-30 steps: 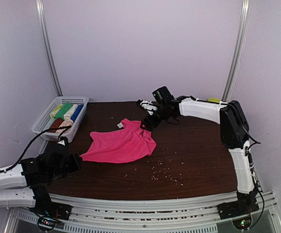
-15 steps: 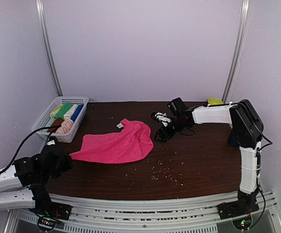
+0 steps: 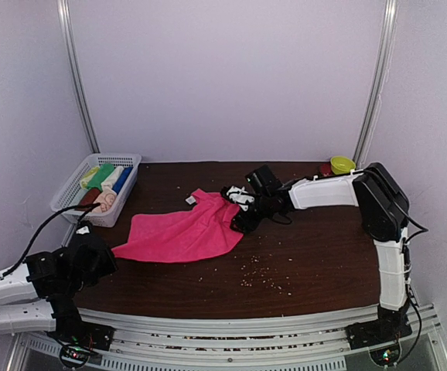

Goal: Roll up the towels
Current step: Wipe the center of the board with the towel.

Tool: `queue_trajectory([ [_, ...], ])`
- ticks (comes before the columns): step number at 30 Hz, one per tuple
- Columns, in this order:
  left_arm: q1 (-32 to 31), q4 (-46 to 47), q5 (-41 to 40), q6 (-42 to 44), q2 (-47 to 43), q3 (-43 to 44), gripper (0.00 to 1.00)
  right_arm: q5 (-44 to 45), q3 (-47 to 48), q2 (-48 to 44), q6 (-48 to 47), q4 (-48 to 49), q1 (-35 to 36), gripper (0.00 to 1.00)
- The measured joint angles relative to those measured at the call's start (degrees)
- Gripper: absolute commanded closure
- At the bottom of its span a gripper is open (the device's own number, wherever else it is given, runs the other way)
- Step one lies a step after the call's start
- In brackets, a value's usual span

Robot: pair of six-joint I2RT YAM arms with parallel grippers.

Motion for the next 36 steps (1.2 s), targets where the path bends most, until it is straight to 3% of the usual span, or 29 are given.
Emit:
queue_trajectory([
  [12,0.0,1.49,0.48,-0.46,-0.13,-2.51,1.0,12.76,-0.63,0.57,-4.59,6.01,1.81,0.28],
  [36,0.0,6.08,1.79,-0.7,1.88,-4.35,1.0,12.68,-1.73,1.05,-6.84,6.6,2.71,0.31],
])
